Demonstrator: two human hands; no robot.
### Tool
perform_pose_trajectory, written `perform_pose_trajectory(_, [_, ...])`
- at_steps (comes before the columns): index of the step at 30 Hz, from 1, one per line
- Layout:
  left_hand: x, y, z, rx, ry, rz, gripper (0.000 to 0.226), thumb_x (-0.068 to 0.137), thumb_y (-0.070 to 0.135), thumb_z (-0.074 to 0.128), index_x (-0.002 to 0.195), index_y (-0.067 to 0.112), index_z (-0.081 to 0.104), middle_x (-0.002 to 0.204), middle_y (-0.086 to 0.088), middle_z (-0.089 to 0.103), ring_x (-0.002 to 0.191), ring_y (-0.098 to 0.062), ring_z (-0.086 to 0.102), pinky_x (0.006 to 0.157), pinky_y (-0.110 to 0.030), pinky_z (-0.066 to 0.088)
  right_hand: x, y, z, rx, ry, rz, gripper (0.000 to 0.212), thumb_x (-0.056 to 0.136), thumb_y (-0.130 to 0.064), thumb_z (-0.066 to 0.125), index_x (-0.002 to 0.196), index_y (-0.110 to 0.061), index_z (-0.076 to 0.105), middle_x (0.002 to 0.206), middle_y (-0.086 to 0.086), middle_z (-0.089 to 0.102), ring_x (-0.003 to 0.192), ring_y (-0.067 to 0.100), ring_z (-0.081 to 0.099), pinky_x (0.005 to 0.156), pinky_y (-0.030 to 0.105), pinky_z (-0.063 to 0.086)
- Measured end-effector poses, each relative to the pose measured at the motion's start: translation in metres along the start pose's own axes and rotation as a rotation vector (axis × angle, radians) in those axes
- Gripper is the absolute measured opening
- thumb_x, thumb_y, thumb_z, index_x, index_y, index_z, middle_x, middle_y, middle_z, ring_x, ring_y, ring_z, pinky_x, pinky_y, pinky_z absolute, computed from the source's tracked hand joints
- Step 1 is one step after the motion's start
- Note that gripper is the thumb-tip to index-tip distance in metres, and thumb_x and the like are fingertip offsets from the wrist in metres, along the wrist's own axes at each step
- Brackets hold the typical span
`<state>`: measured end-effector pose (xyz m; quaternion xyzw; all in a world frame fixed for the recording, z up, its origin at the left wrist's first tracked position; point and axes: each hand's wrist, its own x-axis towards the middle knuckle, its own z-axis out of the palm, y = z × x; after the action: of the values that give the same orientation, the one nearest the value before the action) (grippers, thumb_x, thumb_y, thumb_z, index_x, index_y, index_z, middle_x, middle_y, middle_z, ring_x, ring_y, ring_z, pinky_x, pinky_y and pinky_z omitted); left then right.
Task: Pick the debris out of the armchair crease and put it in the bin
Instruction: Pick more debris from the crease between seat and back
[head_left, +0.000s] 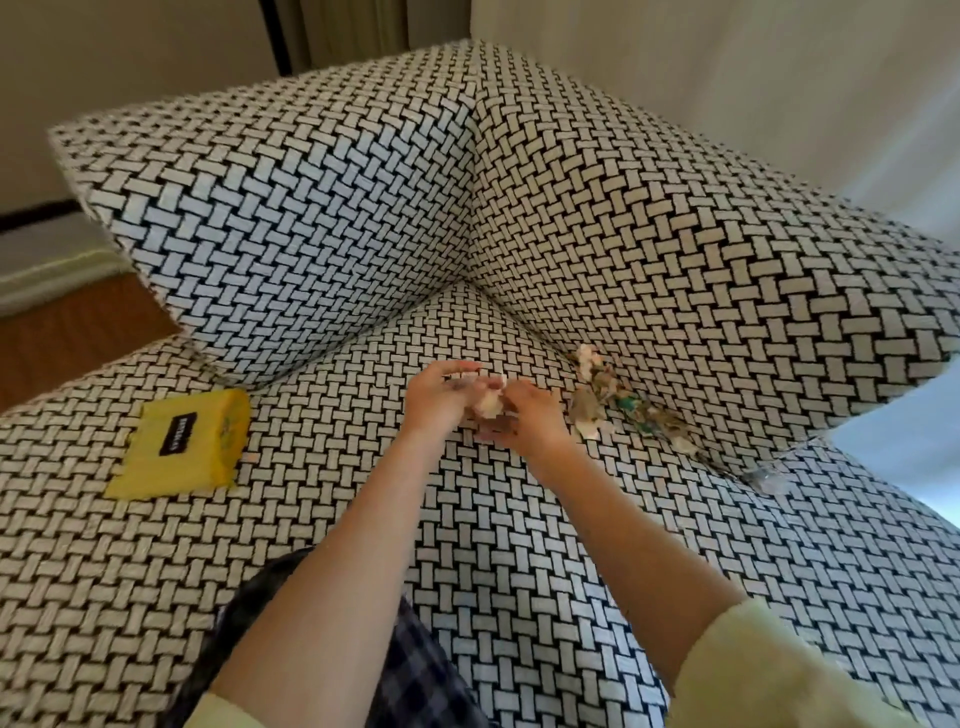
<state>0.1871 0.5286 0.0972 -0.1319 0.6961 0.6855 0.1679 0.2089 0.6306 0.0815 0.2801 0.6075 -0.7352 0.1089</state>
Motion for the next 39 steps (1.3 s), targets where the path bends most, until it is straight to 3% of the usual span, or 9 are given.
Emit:
perform_pose_trajectory(3, [-0.003,0.007,-0.023,-0.027,0.01,-0.026,0.018,0.086,0.004,0.058,0.102,0.012,0.063,0.105,-0.006,0.066,0.09,-0.015,0.064,0.079,-0.025,0.054,-0.005,-0.003,0.018,0.174,0.082,0.054,0.02,0.095,-0.012,0.042,0.103,-0.002,0.057,0.095,0.015,0.058,0.079,0.022,0.058,0.067,0.032,0.052])
perform_pose_trajectory(6, [-0.01,0.016,-0.045,-0.102,0.003,-0.048,0.019,0.094,0.008,0.046,0.103,0.012,0.062,0.092,-0.002,0.067,0.079,-0.01,0.066,0.073,-0.022,0.056,-0.008,-0.007,0.04,-0.103,0.143,-0.041,0.022,0.094,-0.014,0.044,0.102,-0.007,0.063,0.097,0.016,0.061,0.081,0.018,0.055,0.073,0.028,0.047])
perform_pose_trajectory(11, [-0.012,0.024,-0.095,-0.099,0.123,-0.015,0.027,0.098,0.004,0.036,0.112,0.007,0.06,0.086,-0.003,0.061,0.073,-0.011,0.06,0.075,-0.024,0.054,-0.015,-0.003,0.085,-0.487,0.186,-0.292,0.031,0.093,-0.016,0.041,0.118,-0.017,0.059,0.073,-0.006,0.057,0.046,0.006,0.04,0.04,0.016,0.032])
perform_pose_trajectory(15, [-0.009,0.008,-0.147,-0.058,0.318,-0.086,0.032,0.094,-0.006,0.036,0.119,0.001,0.055,0.081,-0.006,0.059,0.068,-0.014,0.058,0.064,-0.02,0.053,-0.027,0.008,0.136,-0.665,-0.006,-0.413,0.03,0.089,-0.005,0.045,0.111,-0.014,0.063,0.112,-0.001,0.064,0.052,0.006,0.048,0.042,0.01,0.037])
perform_pose_trajectory(18, [-0.011,-0.009,-0.174,-0.093,0.367,-0.154,0.035,0.095,-0.004,0.038,0.128,-0.001,0.048,0.092,-0.014,0.06,0.069,-0.02,0.058,0.052,-0.018,0.051,-0.034,0.02,0.177,-0.699,-0.187,-0.315,0.024,0.089,-0.004,0.048,0.103,-0.009,0.066,0.112,0.006,0.065,0.085,0.016,0.058,0.069,0.018,0.043])
perform_pose_trajectory(22, [-0.014,-0.019,-0.187,0.33,0.372,-0.073,0.039,0.088,-0.002,0.047,0.126,0.002,0.053,0.126,-0.011,0.056,0.112,-0.03,0.055,0.096,-0.039,0.046,-0.032,0.033,0.208,-0.57,-0.33,0.025,0.025,0.092,-0.006,0.041,0.108,-0.001,0.06,0.077,0.01,0.057,0.068,0.019,0.051,0.064,0.029,0.045])
perform_pose_trajectory(29, [-0.029,-0.001,-0.214,0.535,0.369,0.09,0.033,0.087,-0.005,0.041,0.073,0.021,0.055,0.075,0.003,0.055,0.089,-0.023,0.055,0.079,-0.037,0.048,-0.029,0.024,0.227,-0.384,-0.438,0.21,0.024,0.094,-0.008,0.045,0.072,-0.011,0.051,0.07,0.005,0.054,0.062,0.014,0.052,0.071,0.03,0.052])
perform_pose_trajectory(34, [-0.032,-0.003,-0.221,0.648,0.441,0.138,0.029,0.086,-0.007,0.043,0.088,0.014,0.063,0.088,0.002,0.057,0.088,-0.015,0.05,0.068,-0.021,0.036,-0.022,0.034,0.248,-0.67,-0.374,0.034,0.015,0.092,-0.011,0.047,0.078,-0.01,0.052,0.085,0.011,0.06,0.078,0.022,0.06,0.071,0.03,0.054])
perform_pose_trajectory(39, [-0.031,-0.002,-0.216,0.723,0.457,0.129,0.023,0.091,0.004,0.04,0.091,-0.001,0.063,0.093,-0.014,0.063,0.09,-0.029,0.056,0.083,-0.038,0.046,-0.028,0.035,0.246,-1.018,-0.316,-0.17,0.034,0.085,-0.001,0.045,0.053,-0.012,0.038,0.058,0.001,0.042,0.065,0.018,0.048,0.048,0.018,0.035])
